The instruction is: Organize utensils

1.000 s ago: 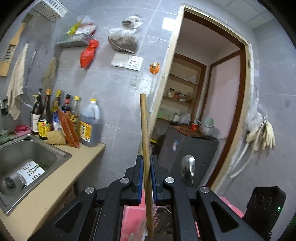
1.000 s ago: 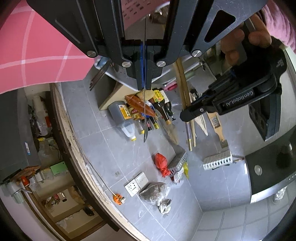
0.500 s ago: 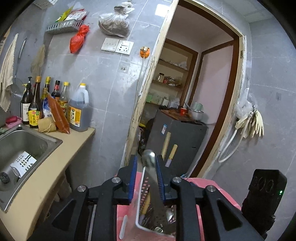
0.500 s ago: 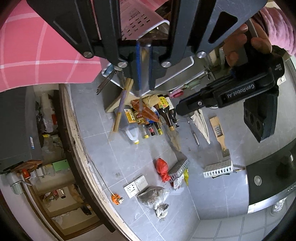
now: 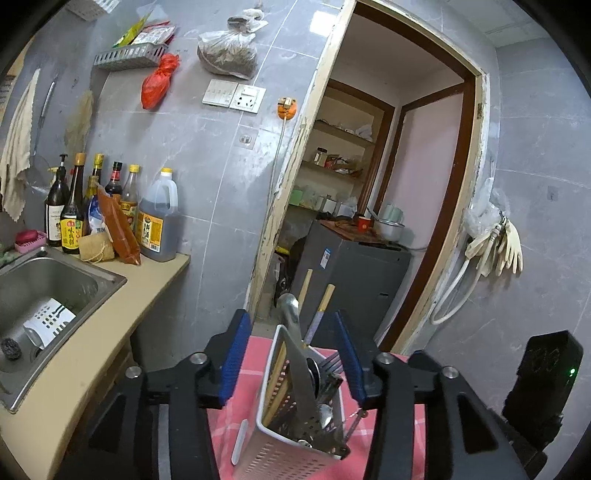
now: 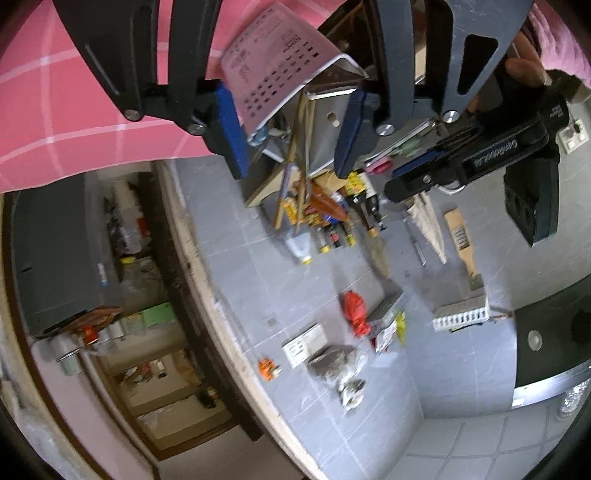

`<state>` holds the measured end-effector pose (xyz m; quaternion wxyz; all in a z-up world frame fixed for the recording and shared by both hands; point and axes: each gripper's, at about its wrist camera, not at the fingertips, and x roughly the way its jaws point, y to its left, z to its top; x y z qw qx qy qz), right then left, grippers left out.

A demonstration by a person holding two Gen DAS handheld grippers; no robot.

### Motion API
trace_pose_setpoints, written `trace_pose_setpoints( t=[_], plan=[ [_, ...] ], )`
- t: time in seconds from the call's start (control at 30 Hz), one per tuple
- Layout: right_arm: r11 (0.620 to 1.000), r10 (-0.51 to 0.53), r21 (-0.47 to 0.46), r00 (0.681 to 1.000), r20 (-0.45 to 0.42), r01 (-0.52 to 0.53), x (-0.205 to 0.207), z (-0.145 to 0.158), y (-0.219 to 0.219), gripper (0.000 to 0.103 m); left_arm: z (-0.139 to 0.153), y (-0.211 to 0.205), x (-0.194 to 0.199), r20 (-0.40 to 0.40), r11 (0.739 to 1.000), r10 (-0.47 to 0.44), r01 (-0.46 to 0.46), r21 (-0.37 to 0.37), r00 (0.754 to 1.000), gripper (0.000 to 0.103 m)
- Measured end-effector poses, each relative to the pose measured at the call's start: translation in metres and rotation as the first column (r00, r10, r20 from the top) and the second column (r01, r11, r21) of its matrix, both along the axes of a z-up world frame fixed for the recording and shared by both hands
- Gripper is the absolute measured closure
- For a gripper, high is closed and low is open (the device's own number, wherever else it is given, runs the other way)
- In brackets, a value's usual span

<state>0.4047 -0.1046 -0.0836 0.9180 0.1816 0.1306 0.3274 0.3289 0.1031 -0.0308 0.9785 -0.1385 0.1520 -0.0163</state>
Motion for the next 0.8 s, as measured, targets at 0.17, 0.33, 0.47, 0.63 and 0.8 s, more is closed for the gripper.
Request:
trace_pose_setpoints(
  t=[0.17, 0.33, 0.47, 0.63, 0.8],
  plan=[
    [0.995, -0.102, -0.018, 0.995, 0.006, 0.102, -0.017, 0.016, -0.02, 0.043, 0.008, -0.009, -0.012, 0.004, 0.999, 0.006, -0.007, 0.032, 1.0, 0.037],
    [0.982, -0.18, -0.058, 0.984, 0.009, 0.18, -0.037, 0.034, -0.04, 0.027, 0.016, -0.017, -0.024, -0.001, 0.999, 0.012, -0.012, 0.042, 1.0, 0.017],
    [0.965, -0.242, -0.096, 0.97, 0.013, 0.242, -0.058, 0.049, -0.057, 0.015, 0.022, -0.027, -0.036, -0.014, 0.998, 0.014, -0.013, 0.056, 1.0, 0.007],
    [0.948, -0.294, -0.122, 0.956, 0.011, 0.293, -0.083, 0.069, -0.079, 0.002, 0.029, -0.043, -0.057, -0.026, 0.995, 0.026, -0.024, 0.097, 0.999, 0.001],
    [0.93, -0.334, -0.159, 0.942, 0.021, 0.333, -0.112, 0.086, -0.096, 0.001, 0.037, -0.059, -0.083, -0.038, 0.994, 0.032, -0.028, 0.106, 0.999, 0.0]
  ],
)
